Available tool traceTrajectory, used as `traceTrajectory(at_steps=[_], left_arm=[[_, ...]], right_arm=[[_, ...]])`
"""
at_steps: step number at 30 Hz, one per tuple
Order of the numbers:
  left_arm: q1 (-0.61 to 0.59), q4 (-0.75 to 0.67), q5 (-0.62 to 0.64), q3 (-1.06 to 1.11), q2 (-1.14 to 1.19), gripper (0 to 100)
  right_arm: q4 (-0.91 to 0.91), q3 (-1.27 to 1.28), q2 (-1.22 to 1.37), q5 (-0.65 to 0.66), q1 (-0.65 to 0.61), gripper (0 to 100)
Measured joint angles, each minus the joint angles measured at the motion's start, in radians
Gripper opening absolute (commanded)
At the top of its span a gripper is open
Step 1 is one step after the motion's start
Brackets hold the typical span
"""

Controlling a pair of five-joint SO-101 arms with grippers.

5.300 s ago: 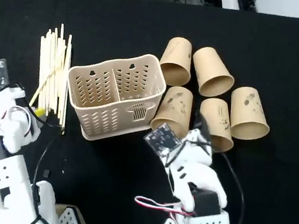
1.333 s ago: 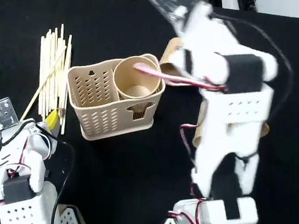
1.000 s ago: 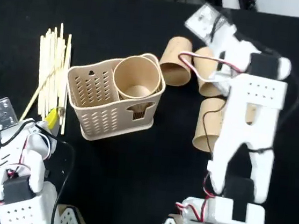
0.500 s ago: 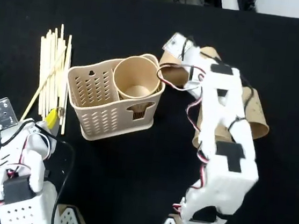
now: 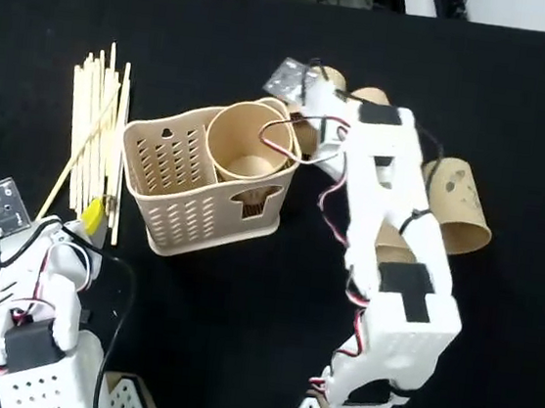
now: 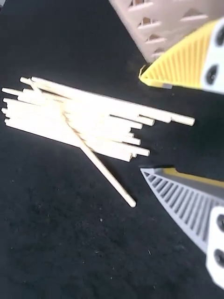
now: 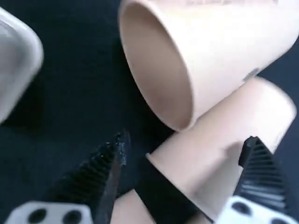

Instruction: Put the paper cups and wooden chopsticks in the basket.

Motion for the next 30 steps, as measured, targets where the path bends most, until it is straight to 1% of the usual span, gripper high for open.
traceTrajectory(at_steps=[5, 7, 9, 14, 16, 19, 22, 26, 30], left_arm=[[-0.026, 0.000, 0.000, 0.000, 0.000, 27], [-0.028, 0.000, 0.000, 0.000, 0.000, 27], [-0.028, 0.000, 0.000, 0.000, 0.000, 27], [-0.028, 0.000, 0.000, 0.000, 0.000, 27], [-0.028, 0.000, 0.000, 0.000, 0.000, 27], [-0.028, 0.000, 0.000, 0.000, 0.000, 27], [-0.028, 0.000, 0.000, 0.000, 0.000, 27], [-0.028, 0.000, 0.000, 0.000, 0.000, 27], [-0.028, 0.000, 0.000, 0.000, 0.000, 27]], right_arm=[[-0.114, 0.000, -0.003, -0.037, -0.023, 37.4], [-0.152, 0.000, 0.029, -0.040, -0.021, 35.5], [-0.180, 0.000, 0.064, -0.041, -0.021, 28.4], [-0.262, 0.000, 0.118, -0.046, -0.031, 0.9], [-0.319, 0.000, 0.123, -0.074, -0.031, 2.6], [-0.393, 0.000, 0.123, -0.149, -0.025, 1.1], [-0.410, 0.000, 0.123, -0.167, -0.003, 1.1], [-0.347, 0.000, 0.107, -0.178, 0.006, 1.1], [-0.236, 0.000, 0.008, -0.209, 0.015, 1.1]])
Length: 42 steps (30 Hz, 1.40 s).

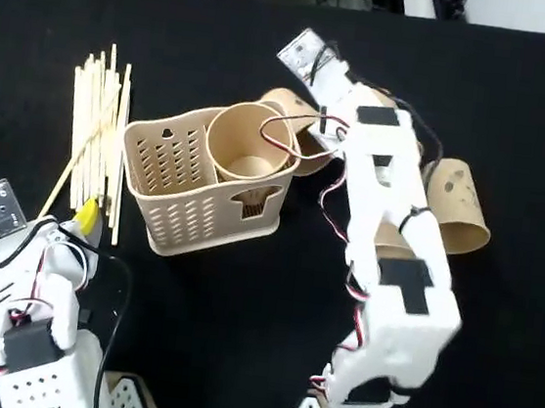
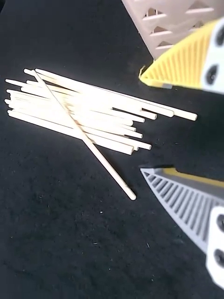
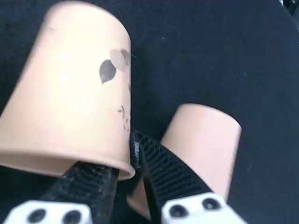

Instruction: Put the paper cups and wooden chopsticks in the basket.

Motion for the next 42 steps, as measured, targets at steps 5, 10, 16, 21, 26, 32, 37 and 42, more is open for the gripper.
traceTrajectory(at_steps=[5, 10, 16, 21, 26, 32, 37, 42], left_arm=[[0.000, 0.000, 0.000, 0.000, 0.000, 27], [0.000, 0.000, 0.000, 0.000, 0.000, 27], [0.021, 0.000, 0.000, 0.000, 0.000, 27], [0.021, 0.000, 0.000, 0.000, 0.000, 27], [0.031, 0.000, 0.000, 0.000, 0.000, 27], [0.031, 0.000, 0.000, 0.000, 0.000, 27], [0.031, 0.000, 0.000, 0.000, 0.000, 27], [0.031, 0.000, 0.000, 0.000, 0.000, 27]], right_arm=[[0.169, 0.000, -0.192, -0.083, 0.026, 1.1], [0.339, -0.020, -0.411, -0.209, 0.054, 1.1], [0.562, -0.178, -0.632, -0.348, 0.061, 1.1], [0.700, -0.382, -0.723, -0.462, -0.025, 1.1], [0.872, -0.598, -0.712, -0.554, -0.181, 1.1], [0.934, -0.680, -0.605, -0.585, -0.305, 1.1], [0.934, -0.683, -0.468, -0.585, -0.304, 1.1], [0.937, -0.683, -0.382, -0.585, -0.302, 4.8]])
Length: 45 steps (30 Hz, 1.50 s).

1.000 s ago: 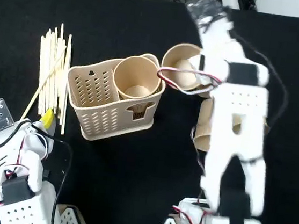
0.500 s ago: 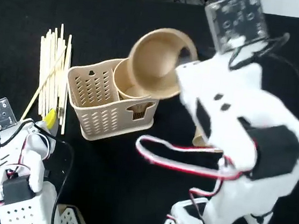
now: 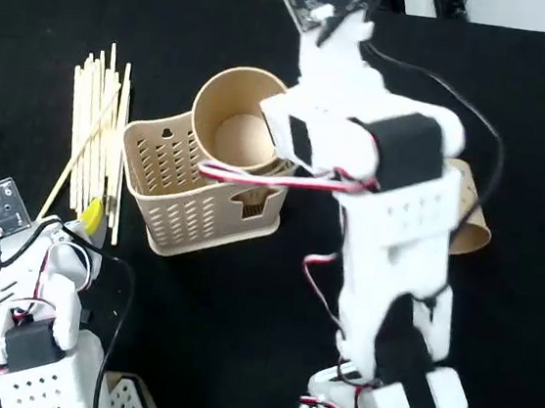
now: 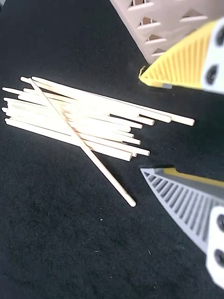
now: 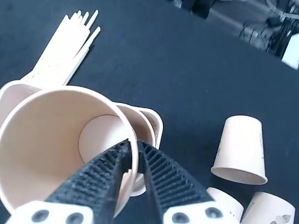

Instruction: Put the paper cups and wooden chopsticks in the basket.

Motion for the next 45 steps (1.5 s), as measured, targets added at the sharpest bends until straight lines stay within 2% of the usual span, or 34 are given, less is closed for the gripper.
traceTrajectory(at_steps=[6, 9, 14, 19, 24, 28, 31, 34, 40, 45], left_arm=[[0.000, 0.000, 0.000, 0.000, 0.000, 27], [0.000, 0.000, 0.000, 0.000, 0.000, 27], [0.000, 0.000, 0.000, 0.000, 0.000, 27], [0.000, 0.000, 0.000, 0.000, 0.000, 27], [0.000, 0.000, 0.000, 0.000, 0.000, 27], [0.000, 0.000, 0.000, 0.000, 0.000, 27], [0.000, 0.000, 0.000, 0.000, 0.000, 27], [0.000, 0.000, 0.000, 0.000, 0.000, 27], [0.000, 0.000, 0.000, 0.000, 0.000, 27], [0.000, 0.000, 0.000, 0.000, 0.000, 27]], right_arm=[[0.000, 0.012, 0.029, 0.000, 0.000, 31.9], [0.002, 0.012, 0.031, 0.020, 0.000, 34.2], [0.003, 0.006, 0.006, 0.138, -0.003, 33.3], [0.003, 0.094, -0.160, 0.382, 0.032, 33.4], [-0.021, 0.390, -0.342, 0.756, 0.201, 33.2], [-0.219, 0.706, -0.387, 0.919, 0.374, 33.2], [-0.422, 0.936, -0.362, 0.980, 0.471, 33.2], [-0.618, 1.086, -0.267, 1.008, 0.512, 33.2], [-0.921, 1.125, -0.057, 1.013, 0.560, 33.2], [-1.079, 1.105, 0.117, 0.993, 0.565, 33.1]])
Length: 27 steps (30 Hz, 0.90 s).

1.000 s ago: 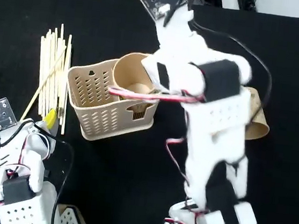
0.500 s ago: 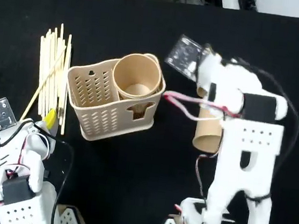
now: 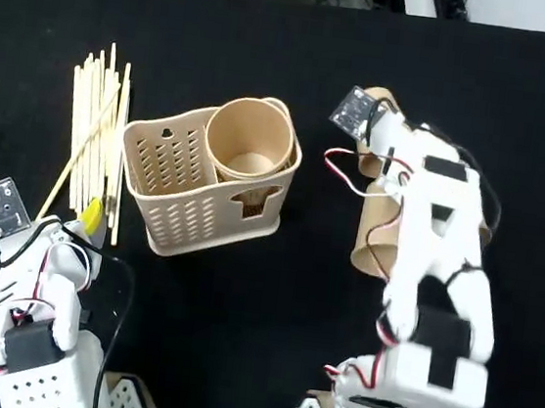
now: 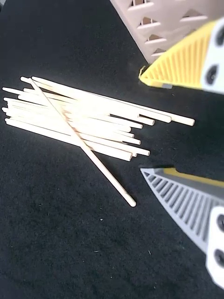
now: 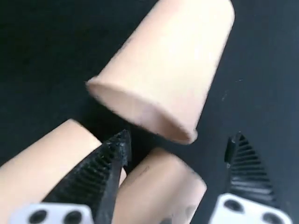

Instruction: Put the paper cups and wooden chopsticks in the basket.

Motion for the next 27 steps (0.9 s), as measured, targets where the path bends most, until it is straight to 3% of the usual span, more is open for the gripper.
traceTrajectory(at_steps=[3, 10, 19, 27], left_arm=[[0.000, 0.000, 0.000, 0.000, 0.000, 27], [0.000, 0.000, 0.000, 0.000, 0.000, 27], [0.000, 0.000, 0.000, 0.000, 0.000, 27], [0.000, 0.000, 0.000, 0.000, 0.000, 27]], right_arm=[[-0.034, -0.069, 0.089, -0.026, 0.000, 28.0], [-0.043, -0.120, 0.144, -0.040, -0.003, 1.0], [-0.044, -0.138, 0.147, -0.180, -0.011, 1.1], [0.132, -0.138, -0.043, -0.270, -0.034, 1.1]])
